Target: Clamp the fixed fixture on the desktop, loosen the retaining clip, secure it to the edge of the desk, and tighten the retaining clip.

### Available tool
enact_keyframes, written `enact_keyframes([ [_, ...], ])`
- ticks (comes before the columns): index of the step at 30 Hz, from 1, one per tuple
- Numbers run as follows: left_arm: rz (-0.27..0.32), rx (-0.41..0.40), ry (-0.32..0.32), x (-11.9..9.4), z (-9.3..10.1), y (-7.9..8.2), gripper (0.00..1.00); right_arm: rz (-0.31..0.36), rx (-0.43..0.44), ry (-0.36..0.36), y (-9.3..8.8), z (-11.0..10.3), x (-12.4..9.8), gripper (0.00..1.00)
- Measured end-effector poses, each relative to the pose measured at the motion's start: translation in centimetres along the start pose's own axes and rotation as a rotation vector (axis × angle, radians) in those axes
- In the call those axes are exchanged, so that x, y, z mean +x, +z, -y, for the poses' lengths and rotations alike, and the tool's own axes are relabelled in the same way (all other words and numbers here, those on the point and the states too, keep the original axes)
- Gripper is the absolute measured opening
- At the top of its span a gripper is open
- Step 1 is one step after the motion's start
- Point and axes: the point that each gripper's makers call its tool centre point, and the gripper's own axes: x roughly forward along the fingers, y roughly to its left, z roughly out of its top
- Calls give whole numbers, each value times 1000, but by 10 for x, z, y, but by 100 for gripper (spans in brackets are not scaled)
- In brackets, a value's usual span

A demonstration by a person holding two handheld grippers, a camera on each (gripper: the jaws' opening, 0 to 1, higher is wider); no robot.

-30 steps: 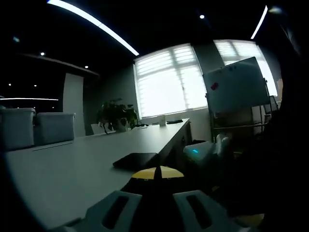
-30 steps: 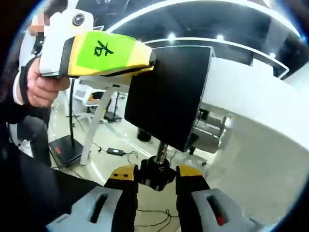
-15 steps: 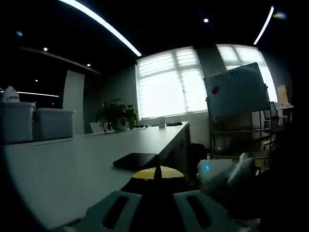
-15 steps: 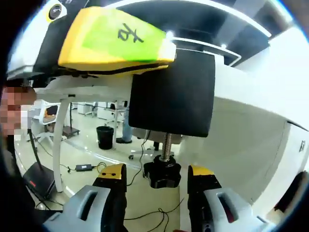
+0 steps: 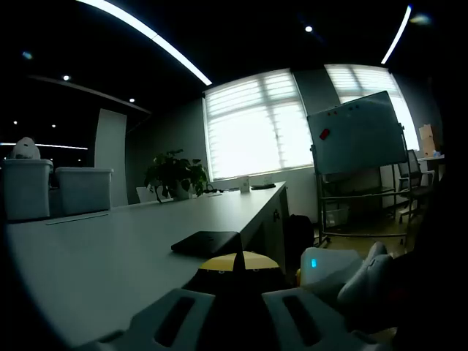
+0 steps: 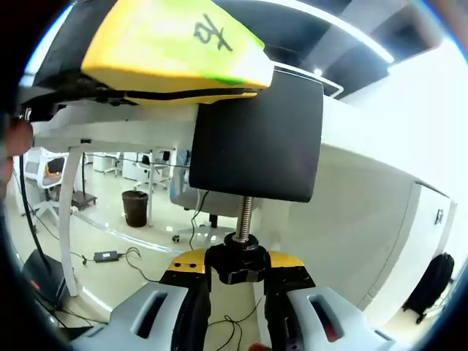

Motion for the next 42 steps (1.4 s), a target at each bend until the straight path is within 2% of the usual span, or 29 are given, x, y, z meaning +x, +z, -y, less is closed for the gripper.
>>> enact_keyframes([
  [3,1,1,0,0,0,0,1,14,-43,39,0,-1,-1,24],
  [7,2,3,0,1,0,0,1,29,-116,141,1,-4,-1,24],
  [11,-7,9,7,2,-1,-1,1,46,-119,252,1,-8,-1,23],
  [13,-12,11,18,2,-1,-1,1,45,-79,328,1,-11,-1,23],
  [16,-17,10,44,3,-1,-1,1,49,-72,446,1,-16,0,23],
  [17,-21,13,52,4,-1,-1,1,49,-74,506,1,-19,1,23],
  [18,-26,17,61,4,-1,-1,1,42,-41,570,1,-24,-1,23],
  [20,-44,39,79,4,-1,-1,1,48,-85,643,2,-24,0,23],
  [21,-49,44,84,5,-1,-1,1,42,-81,686,2,-27,-3,23],
  [23,-58,45,98,5,-2,-2,1,64,-106,731,3,-29,-3,23],
  [25,-64,47,119,5,-3,-2,1,66,-78,815,4,-33,-7,23],
  [27,-73,43,137,6,-3,-3,1,71,-91,844,4,-34,-8,24],
  [30,-80,35,172,8,-3,-4,1,62,-110,862,4,-35,-9,24],
  [31,-92,55,183,9,-3,-5,1,57,-108,864,3,-35,-9,24],
  [34,-109,58,208,11,-2,-6,1,46,-113,829,2,-33,-9,25],
  [36,-118,52,231,12,-3,-6,1,6,-96,750,-2,-25,-6,26],
  [38,-122,33,256,12,-3,-5,1,6,-111,659,-3,-17,-2,33],
  [40,-122,47,266,13,-3,-3,1,1,-102,537,-6,-9,-3,33],
  [42,-121,28,279,13,-4,-4,1,-9,-73,481,-12,-10,-2,35],
])
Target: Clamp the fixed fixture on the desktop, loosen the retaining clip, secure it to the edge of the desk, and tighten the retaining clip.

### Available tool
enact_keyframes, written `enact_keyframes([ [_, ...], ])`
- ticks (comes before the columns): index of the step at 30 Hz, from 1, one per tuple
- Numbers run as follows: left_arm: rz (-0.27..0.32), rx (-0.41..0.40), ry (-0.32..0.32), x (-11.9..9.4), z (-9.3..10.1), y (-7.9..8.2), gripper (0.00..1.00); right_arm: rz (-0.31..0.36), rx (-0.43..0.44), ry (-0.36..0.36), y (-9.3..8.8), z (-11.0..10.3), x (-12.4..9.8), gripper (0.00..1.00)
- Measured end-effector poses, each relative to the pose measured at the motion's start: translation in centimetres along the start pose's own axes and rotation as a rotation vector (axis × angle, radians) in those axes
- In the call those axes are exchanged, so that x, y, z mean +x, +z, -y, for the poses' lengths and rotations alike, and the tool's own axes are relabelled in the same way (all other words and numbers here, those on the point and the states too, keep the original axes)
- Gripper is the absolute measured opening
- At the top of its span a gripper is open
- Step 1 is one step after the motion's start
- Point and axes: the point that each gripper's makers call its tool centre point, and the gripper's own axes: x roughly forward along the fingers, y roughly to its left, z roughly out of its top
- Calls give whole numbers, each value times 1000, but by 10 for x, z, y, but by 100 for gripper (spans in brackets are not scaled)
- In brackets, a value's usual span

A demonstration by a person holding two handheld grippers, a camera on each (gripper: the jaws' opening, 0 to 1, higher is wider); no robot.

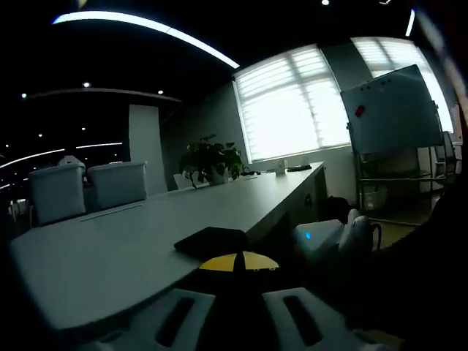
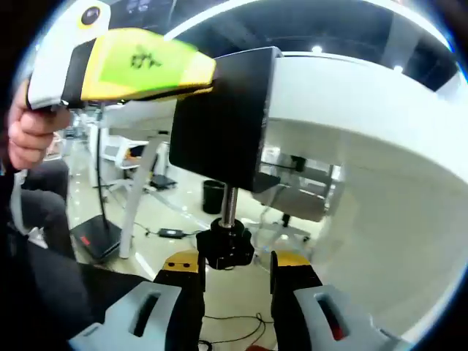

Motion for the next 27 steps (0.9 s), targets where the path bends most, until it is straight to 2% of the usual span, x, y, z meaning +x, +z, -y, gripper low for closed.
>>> enact_keyframes([
  [1,0,-27,11,0,0,0,1,-15,18,12,-4,-6,1,38],
  [2,-1,-34,18,1,0,1,1,-27,42,-11,-8,-8,2,40],
  [6,-2,-14,18,1,1,1,1,-10,64,-199,-2,8,-5,38],
  [8,7,-27,16,1,1,1,1,2,81,-231,3,7,-5,38],
  [10,11,-33,11,0,2,1,1,14,53,-241,10,3,-2,36],
  [13,16,-41,9,0,1,1,1,-8,38,-245,9,-3,3,36],
  [16,19,-44,8,0,1,1,1,-19,33,-275,8,0,2,34],
  [18,21,-43,5,-1,1,0,1,-15,45,-313,9,7,-1,27],
  [22,30,-4,3,-2,3,0,1,-36,35,-339,8,8,-1,27],
  [24,34,4,4,-2,3,0,1,-32,62,-338,8,6,-1,26],
  [27,33,-5,-1,-3,2,1,1,-26,34,-317,8,8,-2,26],
])
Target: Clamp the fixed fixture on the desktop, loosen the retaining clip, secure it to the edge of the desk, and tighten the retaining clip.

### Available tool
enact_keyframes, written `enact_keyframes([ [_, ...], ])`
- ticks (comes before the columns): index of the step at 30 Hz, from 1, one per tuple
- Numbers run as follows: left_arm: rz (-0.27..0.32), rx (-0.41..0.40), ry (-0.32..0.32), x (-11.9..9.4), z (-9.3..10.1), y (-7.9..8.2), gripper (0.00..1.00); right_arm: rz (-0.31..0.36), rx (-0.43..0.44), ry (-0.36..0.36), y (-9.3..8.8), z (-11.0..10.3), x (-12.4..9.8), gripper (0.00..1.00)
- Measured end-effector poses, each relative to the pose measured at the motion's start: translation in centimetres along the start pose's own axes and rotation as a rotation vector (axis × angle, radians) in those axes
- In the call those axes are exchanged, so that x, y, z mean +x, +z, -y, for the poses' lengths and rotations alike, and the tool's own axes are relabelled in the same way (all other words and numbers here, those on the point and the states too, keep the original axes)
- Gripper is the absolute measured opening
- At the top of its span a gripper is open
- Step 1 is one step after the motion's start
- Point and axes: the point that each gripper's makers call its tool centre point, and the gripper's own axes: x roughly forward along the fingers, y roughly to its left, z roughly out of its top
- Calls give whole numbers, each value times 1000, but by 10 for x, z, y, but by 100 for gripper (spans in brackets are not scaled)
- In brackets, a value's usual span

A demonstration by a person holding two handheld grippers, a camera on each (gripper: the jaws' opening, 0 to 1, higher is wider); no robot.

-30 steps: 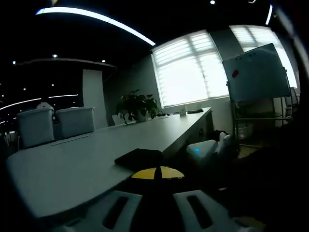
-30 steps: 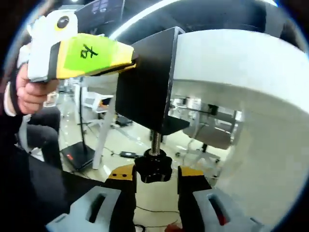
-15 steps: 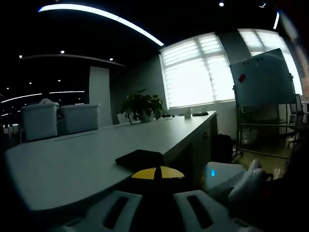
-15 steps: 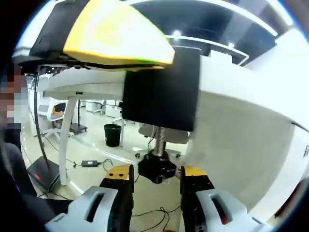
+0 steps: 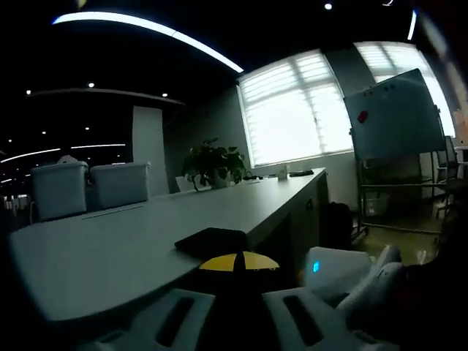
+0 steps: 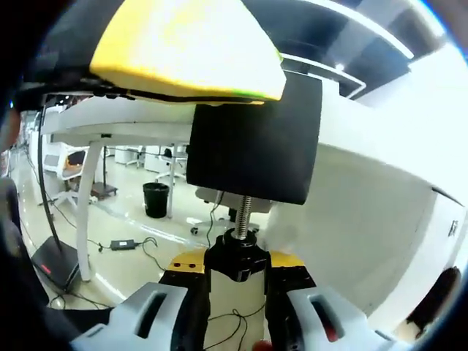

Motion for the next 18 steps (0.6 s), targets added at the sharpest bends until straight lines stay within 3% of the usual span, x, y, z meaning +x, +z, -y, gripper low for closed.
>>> enact_keyframes([
  [3,1,-12,-2,0,0,0,1,16,-22,78,1,-4,1,26],
  [8,-6,-7,-5,-1,1,0,1,80,-84,270,4,-8,4,26],
  [9,-12,-7,-7,-1,1,0,1,81,-65,355,3,-13,3,26],
  [12,-26,-5,-2,-1,2,1,1,95,-72,513,4,-19,1,26],
  [13,-29,-1,2,-1,2,0,1,84,-32,555,3,-19,0,26],
  [14,-32,2,5,-1,2,0,1,99,-58,609,3,-22,-1,26],
  [18,-53,4,19,1,2,1,1,106,-103,738,3,-23,-3,26],
])
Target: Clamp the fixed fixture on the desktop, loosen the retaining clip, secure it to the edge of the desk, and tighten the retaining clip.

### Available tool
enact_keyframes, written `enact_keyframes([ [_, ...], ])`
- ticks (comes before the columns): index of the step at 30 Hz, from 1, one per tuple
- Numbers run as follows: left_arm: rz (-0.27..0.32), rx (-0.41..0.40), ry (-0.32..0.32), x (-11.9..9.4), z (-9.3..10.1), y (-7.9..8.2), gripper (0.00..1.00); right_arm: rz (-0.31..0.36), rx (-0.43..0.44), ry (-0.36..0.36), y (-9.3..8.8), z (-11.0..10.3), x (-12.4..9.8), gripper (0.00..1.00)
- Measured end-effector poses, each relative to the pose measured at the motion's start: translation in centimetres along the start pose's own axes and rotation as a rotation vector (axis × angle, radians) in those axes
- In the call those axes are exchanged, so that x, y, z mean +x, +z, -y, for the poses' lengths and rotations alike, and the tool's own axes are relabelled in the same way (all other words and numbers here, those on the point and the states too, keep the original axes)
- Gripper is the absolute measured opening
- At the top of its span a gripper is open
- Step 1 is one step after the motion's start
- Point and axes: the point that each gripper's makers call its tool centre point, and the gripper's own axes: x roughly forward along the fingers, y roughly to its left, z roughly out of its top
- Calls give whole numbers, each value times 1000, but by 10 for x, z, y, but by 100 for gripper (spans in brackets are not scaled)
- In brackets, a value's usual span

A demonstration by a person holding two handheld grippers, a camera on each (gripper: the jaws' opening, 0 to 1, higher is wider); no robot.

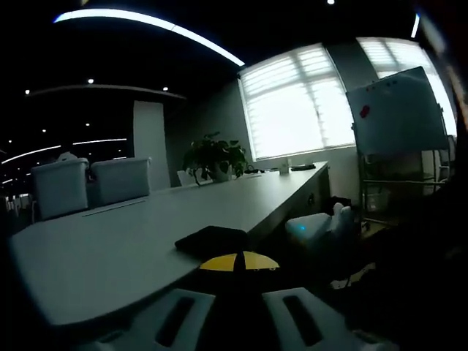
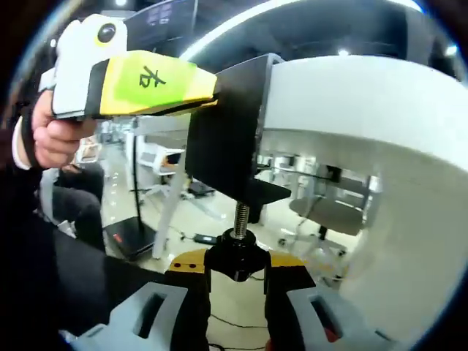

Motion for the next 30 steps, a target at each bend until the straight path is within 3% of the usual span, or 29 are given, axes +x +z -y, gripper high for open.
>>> enact_keyframes([
  [9,-30,14,21,2,0,-1,1,24,-76,128,3,-5,3,26],
  [14,-33,0,26,3,-1,-2,1,16,-53,124,2,-3,3,27],
  [16,-35,-19,19,3,-3,-2,1,1,-33,83,0,1,2,27],
  [19,-33,0,9,4,-1,-2,1,-32,-104,-7,-1,6,-2,27],
  [22,-26,5,3,4,-1,-3,1,-19,-50,-127,-2,10,-7,28],
  [24,-23,15,1,4,-1,-3,1,9,-70,-201,0,11,-12,26],
  [30,-9,4,-27,8,2,-2,1,-14,43,-480,-10,25,-29,26],
])
